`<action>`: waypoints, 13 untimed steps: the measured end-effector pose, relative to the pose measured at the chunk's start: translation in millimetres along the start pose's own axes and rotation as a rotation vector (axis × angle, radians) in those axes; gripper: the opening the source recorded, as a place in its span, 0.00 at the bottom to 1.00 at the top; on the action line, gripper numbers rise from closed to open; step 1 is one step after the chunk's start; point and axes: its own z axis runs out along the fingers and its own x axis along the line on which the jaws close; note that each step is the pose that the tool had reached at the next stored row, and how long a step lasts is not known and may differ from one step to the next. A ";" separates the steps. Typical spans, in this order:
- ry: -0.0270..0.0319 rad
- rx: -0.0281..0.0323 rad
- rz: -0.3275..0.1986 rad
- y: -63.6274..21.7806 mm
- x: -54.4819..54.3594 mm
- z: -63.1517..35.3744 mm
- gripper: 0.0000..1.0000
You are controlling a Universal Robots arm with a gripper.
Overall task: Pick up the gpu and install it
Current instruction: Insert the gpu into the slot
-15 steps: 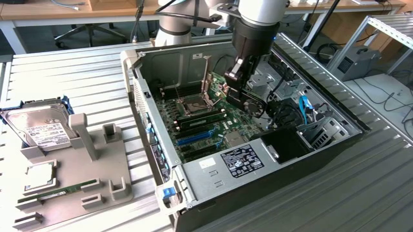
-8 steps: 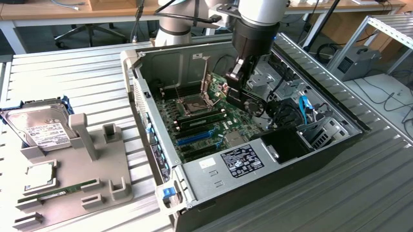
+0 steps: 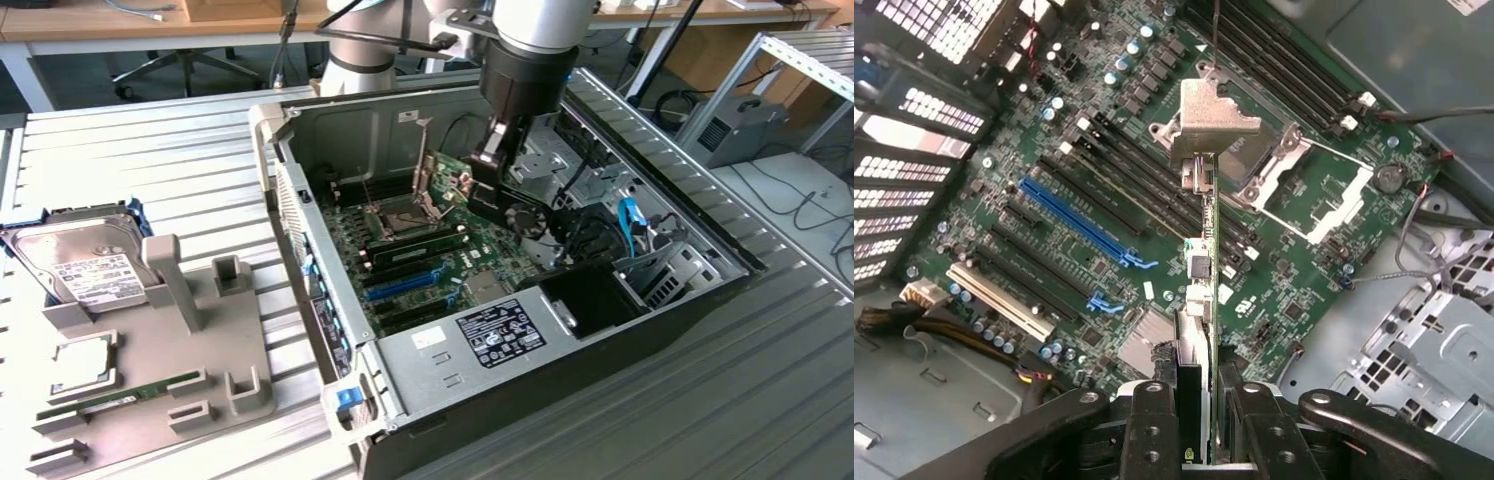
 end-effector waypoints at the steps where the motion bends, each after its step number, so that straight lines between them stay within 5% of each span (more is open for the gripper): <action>1: -0.0003 -0.0002 -0.008 0.0 0.0 0.0 0.26; 13: -0.0046 -0.0034 -0.102 0.0 0.0 0.1 0.26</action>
